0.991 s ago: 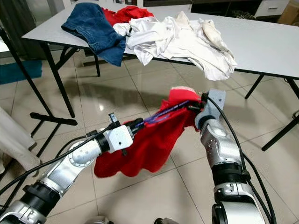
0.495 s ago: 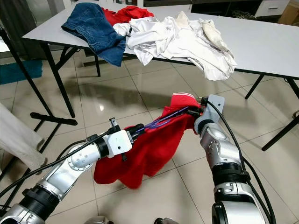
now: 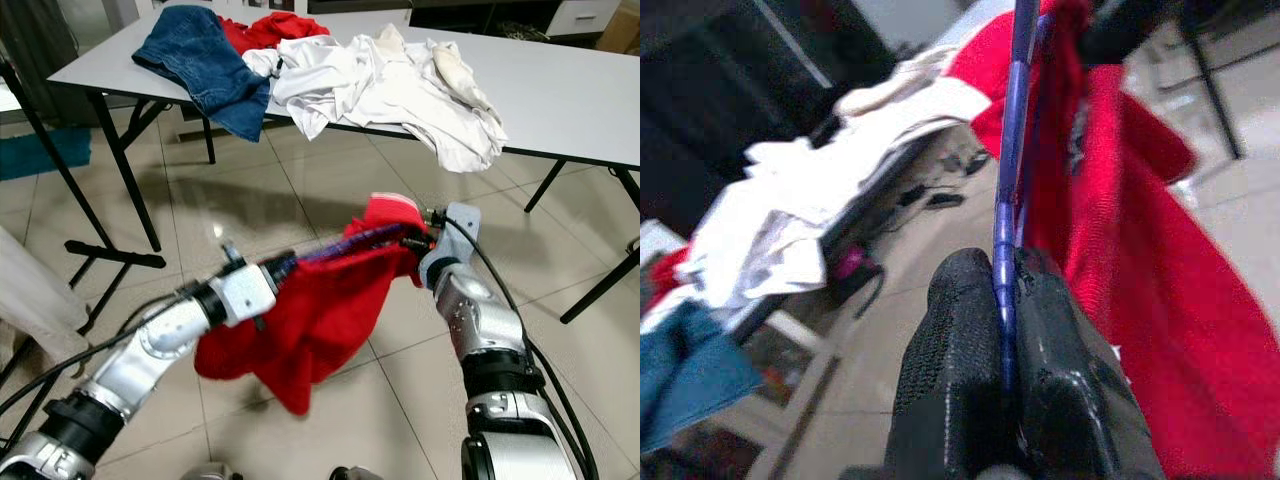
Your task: Hang hanger
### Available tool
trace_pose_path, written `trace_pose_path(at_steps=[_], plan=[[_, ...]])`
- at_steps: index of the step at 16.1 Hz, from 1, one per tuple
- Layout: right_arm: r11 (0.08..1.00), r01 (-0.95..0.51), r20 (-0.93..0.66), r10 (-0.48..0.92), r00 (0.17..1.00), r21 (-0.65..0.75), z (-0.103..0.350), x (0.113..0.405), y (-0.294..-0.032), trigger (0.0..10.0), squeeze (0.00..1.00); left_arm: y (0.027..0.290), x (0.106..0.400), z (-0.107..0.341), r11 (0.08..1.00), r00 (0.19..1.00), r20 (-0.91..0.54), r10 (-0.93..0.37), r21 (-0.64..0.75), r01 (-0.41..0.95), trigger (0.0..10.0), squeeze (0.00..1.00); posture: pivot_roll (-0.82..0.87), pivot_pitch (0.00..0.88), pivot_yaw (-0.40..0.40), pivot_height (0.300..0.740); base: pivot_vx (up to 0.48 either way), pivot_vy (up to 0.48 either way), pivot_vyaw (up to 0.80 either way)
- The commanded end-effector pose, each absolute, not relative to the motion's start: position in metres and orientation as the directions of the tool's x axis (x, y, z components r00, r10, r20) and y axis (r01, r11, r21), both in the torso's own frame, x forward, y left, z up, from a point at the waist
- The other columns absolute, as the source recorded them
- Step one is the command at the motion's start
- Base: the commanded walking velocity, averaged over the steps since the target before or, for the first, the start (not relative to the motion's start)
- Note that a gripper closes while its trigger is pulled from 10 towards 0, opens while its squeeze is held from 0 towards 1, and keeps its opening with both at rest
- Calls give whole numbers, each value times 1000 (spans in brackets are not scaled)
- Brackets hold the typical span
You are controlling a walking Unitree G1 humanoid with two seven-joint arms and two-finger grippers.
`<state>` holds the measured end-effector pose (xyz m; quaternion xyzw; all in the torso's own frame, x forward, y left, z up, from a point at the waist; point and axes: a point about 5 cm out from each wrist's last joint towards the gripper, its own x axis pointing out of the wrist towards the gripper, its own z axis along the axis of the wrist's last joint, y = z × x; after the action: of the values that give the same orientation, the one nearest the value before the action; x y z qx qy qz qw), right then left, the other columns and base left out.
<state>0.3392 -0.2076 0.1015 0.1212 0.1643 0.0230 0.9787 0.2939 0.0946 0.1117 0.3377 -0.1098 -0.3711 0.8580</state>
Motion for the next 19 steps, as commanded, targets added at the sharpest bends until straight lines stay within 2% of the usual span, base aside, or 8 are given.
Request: trace_pose_path(at_steps=[1,3,7,9,11,12,16,19], plan=[[981,56,-337,11,941,187,100,333,-230,0,0,112,303,127,569,760,24,-649,678,465,0,0,222,22,-17,740,0,0,0],[982,53,-326,8,946,179,100,333,-228,0,0,111,304,129,584,759,41,-649,667,463,0,0,219,18,-18,740,0,0,0],[937,286,-334,-210,919,199,103,334,-261,0,0,104,296,128,566,705,64,-706,649,508,0,0,222,14,-24,740,0,0,0],[900,361,-387,-251,887,243,97,333,-266,0,0,98,291,128,553,671,77,-737,639,535,0,0,223,15,-27,740,0,0,0],[912,332,-366,-231,901,241,100,336,-258,0,0,94,284,122,499,623,38,-781,638,586,0,0,226,17,-28,740,0,0,0],[931,298,-299,-230,926,209,112,341,-256,0,0,95,281,115,466,613,-10,-790,640,610,0,0,227,18,-27,740,0,0,0],[933,287,-92,-273,958,216,165,351,-266,0,0,102,283,101,430,633,-119,-765,638,639,0,0,226,20,-26,740,0,0,0],[946,274,-51,-270,962,170,175,351,-267,0,0,106,285,96,437,656,-159,-738,628,644,0,0,223,21,-25,740,0,0,0]])
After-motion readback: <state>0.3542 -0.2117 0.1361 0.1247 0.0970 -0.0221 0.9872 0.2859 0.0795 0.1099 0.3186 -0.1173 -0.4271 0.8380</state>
